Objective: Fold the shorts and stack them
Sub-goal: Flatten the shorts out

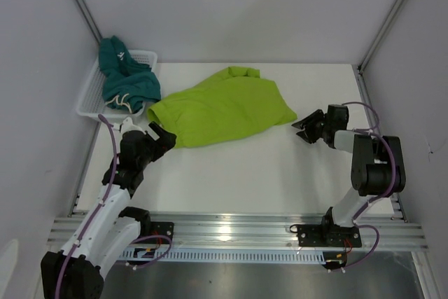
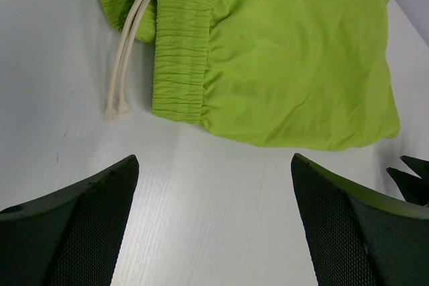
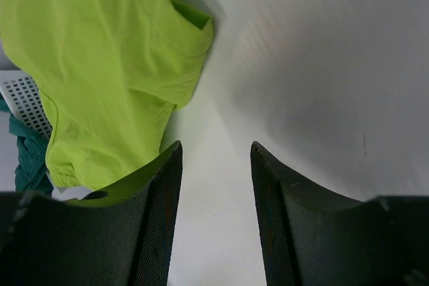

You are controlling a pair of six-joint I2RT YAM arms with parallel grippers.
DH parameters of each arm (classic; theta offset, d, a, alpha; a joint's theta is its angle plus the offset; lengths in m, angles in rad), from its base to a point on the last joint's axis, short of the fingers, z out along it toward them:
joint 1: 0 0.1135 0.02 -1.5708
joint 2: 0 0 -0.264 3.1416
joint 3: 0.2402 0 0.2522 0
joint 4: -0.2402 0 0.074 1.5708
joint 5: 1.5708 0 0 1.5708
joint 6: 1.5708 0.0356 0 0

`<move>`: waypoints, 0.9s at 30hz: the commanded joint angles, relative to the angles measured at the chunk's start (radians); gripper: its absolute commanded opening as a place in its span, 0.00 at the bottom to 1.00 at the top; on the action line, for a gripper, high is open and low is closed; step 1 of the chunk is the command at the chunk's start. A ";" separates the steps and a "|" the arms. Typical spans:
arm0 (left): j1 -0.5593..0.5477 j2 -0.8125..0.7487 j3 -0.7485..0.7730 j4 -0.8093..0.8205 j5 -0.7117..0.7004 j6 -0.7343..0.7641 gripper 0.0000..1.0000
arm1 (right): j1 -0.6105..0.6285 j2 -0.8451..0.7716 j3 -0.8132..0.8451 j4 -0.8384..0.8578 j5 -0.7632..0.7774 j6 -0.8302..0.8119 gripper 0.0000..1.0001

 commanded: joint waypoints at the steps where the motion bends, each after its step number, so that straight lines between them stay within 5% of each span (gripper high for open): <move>1: -0.006 -0.024 0.008 -0.015 -0.022 -0.010 0.96 | 0.002 0.030 0.059 0.079 0.020 0.047 0.48; 27: -0.006 -0.019 -0.001 -0.041 -0.050 0.007 0.96 | 0.123 0.232 0.107 0.160 0.303 0.230 0.50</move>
